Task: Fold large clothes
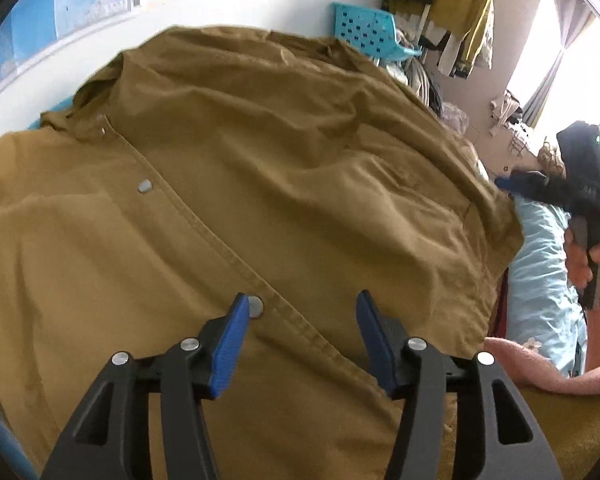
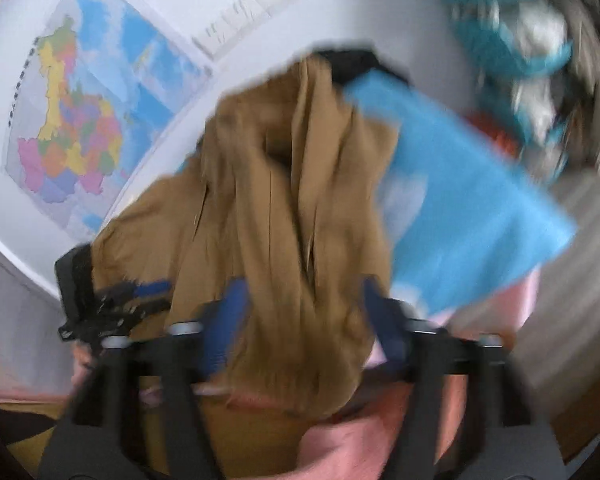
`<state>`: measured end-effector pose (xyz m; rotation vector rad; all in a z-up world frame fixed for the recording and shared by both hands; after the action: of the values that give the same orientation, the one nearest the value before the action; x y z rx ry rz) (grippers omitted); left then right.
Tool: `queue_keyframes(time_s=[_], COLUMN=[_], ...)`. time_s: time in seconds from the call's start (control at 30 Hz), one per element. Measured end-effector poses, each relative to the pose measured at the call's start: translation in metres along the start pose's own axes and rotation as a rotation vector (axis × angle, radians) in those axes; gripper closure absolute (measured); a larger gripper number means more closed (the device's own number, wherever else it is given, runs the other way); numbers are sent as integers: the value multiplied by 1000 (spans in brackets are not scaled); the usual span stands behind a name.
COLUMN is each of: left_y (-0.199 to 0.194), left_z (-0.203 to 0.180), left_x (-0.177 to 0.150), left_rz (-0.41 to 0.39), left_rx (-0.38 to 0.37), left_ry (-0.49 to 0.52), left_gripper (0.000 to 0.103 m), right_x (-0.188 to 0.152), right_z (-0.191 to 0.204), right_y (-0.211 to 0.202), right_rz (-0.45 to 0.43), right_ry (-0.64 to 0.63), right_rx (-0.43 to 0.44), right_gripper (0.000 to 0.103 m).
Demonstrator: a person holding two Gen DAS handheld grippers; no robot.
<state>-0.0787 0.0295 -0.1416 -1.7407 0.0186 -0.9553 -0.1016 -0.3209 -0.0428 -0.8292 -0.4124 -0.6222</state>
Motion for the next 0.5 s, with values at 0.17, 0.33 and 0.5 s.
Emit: queue_keyframes(time_s=[0.17, 0.33, 0.5], left_y=[-8, -14, -13], left_z=[7, 9, 17], left_x=[7, 14, 13], left_rz=[-29, -50, -40], left_rx=[23, 35, 43], left_ry=[-27, -44, -65], left_gripper=[45, 39, 38], right_x=[48, 82, 96], right_z=[-4, -27, -36], right_y=[43, 87, 105], right_rz=[12, 121, 236], right_ry=[-52, -91, -98], right_rx=[-78, -126, -93], right_gripper=[19, 15, 96])
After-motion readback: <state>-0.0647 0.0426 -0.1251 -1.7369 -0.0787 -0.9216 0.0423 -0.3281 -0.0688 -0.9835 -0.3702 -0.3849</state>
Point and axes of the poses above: each gripper's, at about its wrist camera, not at the fingertips, and y roughly the way its jaws point, z to its left, x to its top, the point moved 2 cm from there along y, roughly the way its jaws point, and after that the axes turned 6 degrees about y, right-handed, at the moved point
